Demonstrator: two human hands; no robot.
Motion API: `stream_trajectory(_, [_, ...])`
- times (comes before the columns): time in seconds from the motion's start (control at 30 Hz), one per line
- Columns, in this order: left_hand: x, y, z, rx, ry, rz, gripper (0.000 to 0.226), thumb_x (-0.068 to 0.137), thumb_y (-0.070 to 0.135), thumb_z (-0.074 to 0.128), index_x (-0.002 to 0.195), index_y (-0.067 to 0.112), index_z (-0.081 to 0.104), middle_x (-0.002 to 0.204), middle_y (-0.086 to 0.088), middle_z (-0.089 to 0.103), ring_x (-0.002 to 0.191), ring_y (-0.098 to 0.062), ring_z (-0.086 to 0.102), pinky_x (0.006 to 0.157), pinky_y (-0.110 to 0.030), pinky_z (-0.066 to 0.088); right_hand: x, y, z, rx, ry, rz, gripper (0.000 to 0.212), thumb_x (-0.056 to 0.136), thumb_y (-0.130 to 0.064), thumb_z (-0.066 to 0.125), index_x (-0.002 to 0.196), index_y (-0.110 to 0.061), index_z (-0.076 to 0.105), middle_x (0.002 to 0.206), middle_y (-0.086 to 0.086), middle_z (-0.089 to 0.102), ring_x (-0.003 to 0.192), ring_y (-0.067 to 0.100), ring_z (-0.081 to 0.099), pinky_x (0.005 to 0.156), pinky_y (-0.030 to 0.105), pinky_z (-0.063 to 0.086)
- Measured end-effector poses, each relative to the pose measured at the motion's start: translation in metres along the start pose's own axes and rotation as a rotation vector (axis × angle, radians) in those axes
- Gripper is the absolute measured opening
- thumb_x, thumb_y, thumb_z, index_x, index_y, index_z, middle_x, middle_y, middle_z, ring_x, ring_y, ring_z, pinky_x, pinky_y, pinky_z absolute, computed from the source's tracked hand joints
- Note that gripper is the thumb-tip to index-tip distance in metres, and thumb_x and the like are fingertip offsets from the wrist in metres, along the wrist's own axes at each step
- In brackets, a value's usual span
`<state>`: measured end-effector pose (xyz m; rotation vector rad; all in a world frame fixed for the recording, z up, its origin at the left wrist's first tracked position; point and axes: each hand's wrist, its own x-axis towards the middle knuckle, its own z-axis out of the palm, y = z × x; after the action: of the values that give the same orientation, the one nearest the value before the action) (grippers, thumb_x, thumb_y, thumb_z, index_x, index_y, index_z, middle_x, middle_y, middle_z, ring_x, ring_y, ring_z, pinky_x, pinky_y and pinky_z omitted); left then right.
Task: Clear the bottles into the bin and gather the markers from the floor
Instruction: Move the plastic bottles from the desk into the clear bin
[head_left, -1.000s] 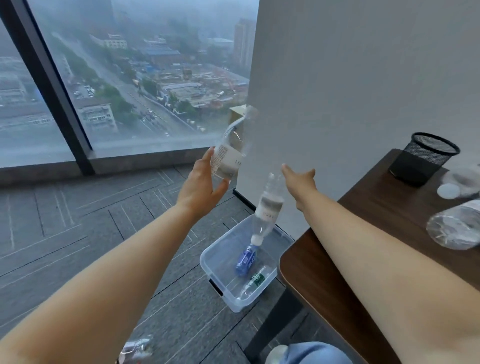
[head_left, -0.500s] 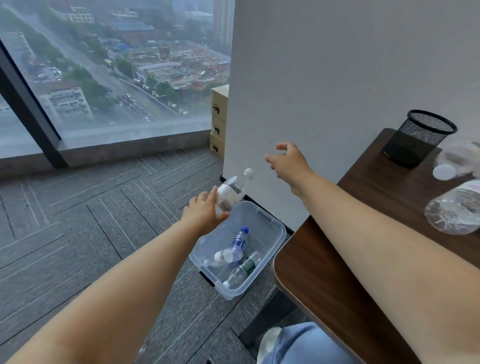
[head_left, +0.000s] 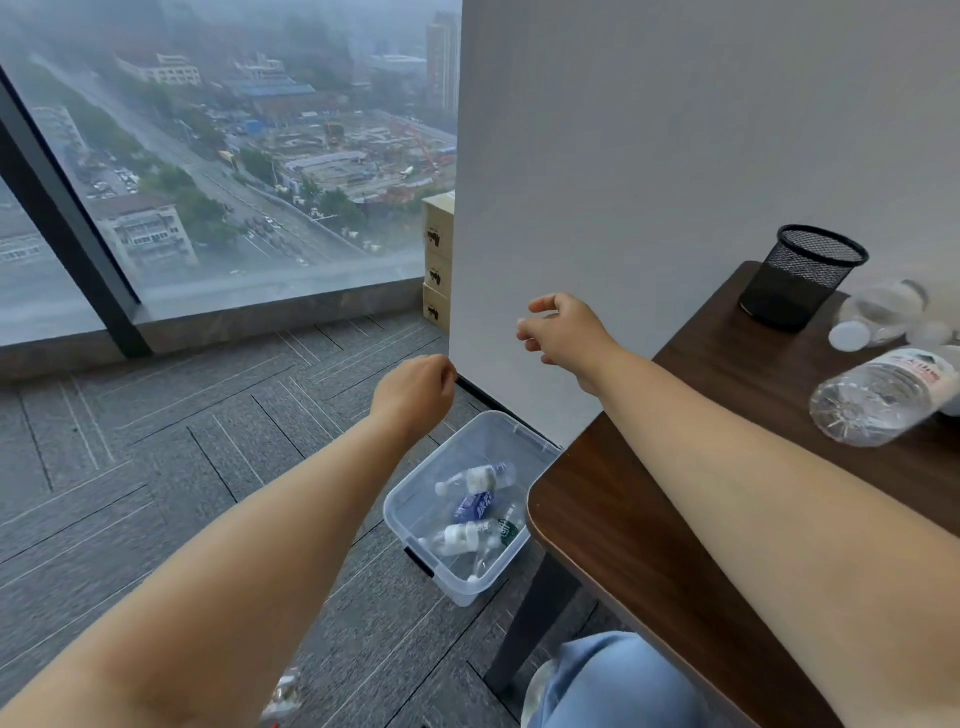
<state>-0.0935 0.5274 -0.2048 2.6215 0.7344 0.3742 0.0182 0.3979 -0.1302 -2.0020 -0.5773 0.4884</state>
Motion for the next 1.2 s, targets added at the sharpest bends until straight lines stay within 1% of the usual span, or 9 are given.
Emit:
stream_trajectory(0.17, [-0.009, 0.038, -0.02, -0.036, 0.105, 0.063, 0.028, 0.095, 0.021, 0.037, 0.101, 0.013, 0.064, 0.106, -0.006, 0.068, 0.095, -0.026, 0.061, 0.078, -0.037, 0.051, -0.027, -0.003, -0.027, -0.02, 0.028, -0.02, 0.031, 0.09, -0.015, 0.053, 0.121, -0.008, 0.049, 0.111, 0.013, 0.064, 0.087, 0.019, 0.058, 0.07, 0.025, 0.045])
stream_trajectory(0.33, [-0.021, 0.095, -0.029, -0.067, 0.131, 0.163, 0.03, 0.095, 0.021, 0.038, 0.106, 0.014, 0.065, 0.108, -0.005, 0.068, 0.095, -0.025, 0.062, 0.079, -0.037, 0.052, -0.059, 0.005, -0.07, -0.021, 0.118, -0.02, 0.028, 0.091, -0.016, 0.052, 0.118, -0.008, 0.051, 0.103, 0.009, 0.064, 0.086, 0.018, 0.06, 0.074, 0.027, 0.045])
stream_trajectory(0.47, [-0.031, 0.147, -0.026, -0.088, 0.109, 0.241, 0.03, 0.096, 0.021, 0.037, 0.107, 0.015, 0.063, 0.108, -0.006, 0.067, 0.095, -0.026, 0.061, 0.079, -0.035, 0.05, -0.088, 0.018, -0.114, -0.003, 0.207, -0.014, 0.025, 0.089, -0.015, 0.054, 0.114, -0.01, 0.053, 0.102, 0.008, 0.065, 0.083, 0.016, 0.061, 0.062, 0.021, 0.044])
stream_trajectory(0.7, [-0.054, 0.264, 0.006, -0.192, 0.055, 0.437, 0.026, 0.094, 0.021, 0.041, 0.102, 0.012, 0.064, 0.107, -0.006, 0.066, 0.1, -0.028, 0.059, 0.08, -0.034, 0.045, -0.156, 0.058, -0.211, 0.013, 0.416, 0.025, 0.007, 0.087, -0.01, 0.056, 0.091, -0.016, 0.057, 0.084, 0.004, 0.065, 0.065, 0.01, 0.057, 0.057, 0.018, 0.044])
stream_trajectory(0.77, [-0.067, 0.296, 0.019, -0.208, 0.035, 0.514, 0.027, 0.094, 0.021, 0.041, 0.099, 0.011, 0.065, 0.105, -0.005, 0.067, 0.096, -0.027, 0.06, 0.078, -0.036, 0.048, -0.182, 0.072, -0.243, 0.002, 0.488, 0.048, 0.012, 0.086, -0.008, 0.055, 0.081, -0.019, 0.056, 0.086, 0.008, 0.065, 0.065, 0.011, 0.058, 0.056, 0.018, 0.042])
stream_trajectory(0.87, [-0.091, 0.345, 0.035, -0.208, 0.007, 0.625, 0.028, 0.093, 0.021, 0.042, 0.101, 0.009, 0.066, 0.105, -0.01, 0.067, 0.095, -0.031, 0.061, 0.078, -0.04, 0.051, -0.229, 0.094, -0.287, 0.006, 0.611, 0.095, 0.015, 0.087, -0.01, 0.053, 0.077, -0.02, 0.055, 0.088, 0.009, 0.067, 0.063, 0.009, 0.057, 0.055, 0.02, 0.041])
stream_trajectory(1.0, [-0.13, 0.403, 0.05, -0.248, -0.09, 0.79, 0.028, 0.095, 0.023, 0.041, 0.102, 0.01, 0.066, 0.103, -0.009, 0.068, 0.094, -0.029, 0.061, 0.08, -0.041, 0.052, -0.296, 0.122, -0.327, 0.014, 0.735, 0.164, 0.008, 0.09, -0.011, 0.052, 0.093, -0.014, 0.059, 0.09, 0.004, 0.065, 0.065, 0.007, 0.057, 0.053, 0.015, 0.042])
stream_trajectory(1.13, [-0.181, 0.449, 0.059, -0.248, -0.269, 0.99, 0.032, 0.096, 0.034, 0.043, 0.101, 0.011, 0.064, 0.101, -0.007, 0.067, 0.094, -0.025, 0.061, 0.08, -0.036, 0.05, -0.36, 0.148, -0.351, -0.005, 0.871, 0.227, 0.015, 0.089, -0.012, 0.052, 0.078, -0.021, 0.058, 0.083, 0.001, 0.065, 0.064, 0.007, 0.057, 0.054, 0.017, 0.042])
stream_trajectory(1.2, [-0.211, 0.468, 0.062, -0.194, -0.405, 1.097, 0.038, 0.096, 0.042, 0.041, 0.109, 0.013, 0.061, 0.107, -0.007, 0.064, 0.099, -0.023, 0.059, 0.083, -0.034, 0.047, -0.388, 0.157, -0.36, -0.002, 0.94, 0.253, 0.013, 0.087, -0.01, 0.053, 0.08, -0.019, 0.059, 0.083, 0.002, 0.065, 0.063, 0.006, 0.058, 0.05, 0.014, 0.044])
